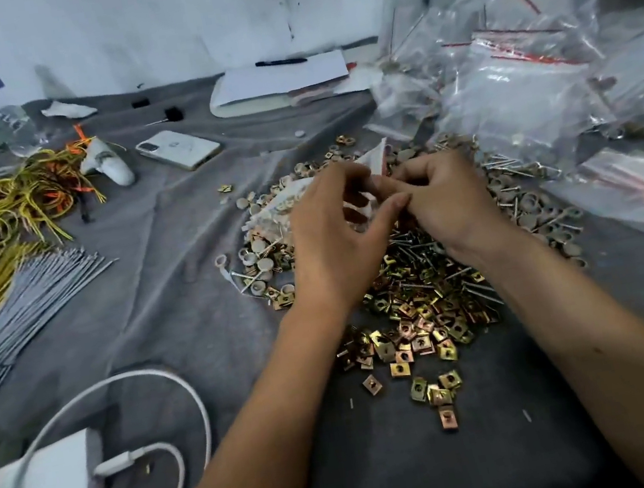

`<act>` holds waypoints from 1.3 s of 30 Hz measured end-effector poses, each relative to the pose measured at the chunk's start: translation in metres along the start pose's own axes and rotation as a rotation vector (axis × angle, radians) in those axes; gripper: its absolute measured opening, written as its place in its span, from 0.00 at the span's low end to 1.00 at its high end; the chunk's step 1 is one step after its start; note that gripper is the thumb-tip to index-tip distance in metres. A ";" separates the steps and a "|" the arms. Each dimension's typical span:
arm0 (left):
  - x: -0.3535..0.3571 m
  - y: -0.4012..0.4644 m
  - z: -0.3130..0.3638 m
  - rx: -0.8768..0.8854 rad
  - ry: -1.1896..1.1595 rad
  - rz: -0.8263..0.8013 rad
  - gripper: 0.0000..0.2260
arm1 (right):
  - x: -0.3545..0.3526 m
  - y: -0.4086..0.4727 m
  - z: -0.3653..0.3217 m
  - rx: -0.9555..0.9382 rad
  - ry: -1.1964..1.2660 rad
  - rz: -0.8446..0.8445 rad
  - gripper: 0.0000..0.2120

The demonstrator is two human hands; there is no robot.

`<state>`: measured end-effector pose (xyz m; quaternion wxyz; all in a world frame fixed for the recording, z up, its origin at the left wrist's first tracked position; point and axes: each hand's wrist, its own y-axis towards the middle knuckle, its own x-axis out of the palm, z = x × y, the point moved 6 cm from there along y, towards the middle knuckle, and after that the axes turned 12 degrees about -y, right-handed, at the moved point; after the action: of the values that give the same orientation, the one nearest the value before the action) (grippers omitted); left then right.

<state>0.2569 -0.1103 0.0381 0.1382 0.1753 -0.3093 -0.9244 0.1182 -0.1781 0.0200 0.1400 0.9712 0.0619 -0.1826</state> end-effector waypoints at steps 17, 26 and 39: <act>0.001 -0.003 -0.027 -0.277 -0.140 -0.030 0.03 | 0.008 -0.006 -0.008 -0.156 -0.191 -0.157 0.13; 0.000 -0.001 -0.022 -0.219 -0.014 -0.092 0.08 | 0.007 -0.008 -0.010 -0.222 -0.243 -0.151 0.12; -0.002 -0.001 -0.004 -0.015 0.189 -0.005 0.05 | 0.007 -0.011 -0.017 -0.295 -0.251 -0.096 0.10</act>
<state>0.2602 -0.1109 0.0348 0.1657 0.2615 -0.2876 -0.9063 0.1282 -0.1622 0.0300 0.2787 0.9056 0.1163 -0.2977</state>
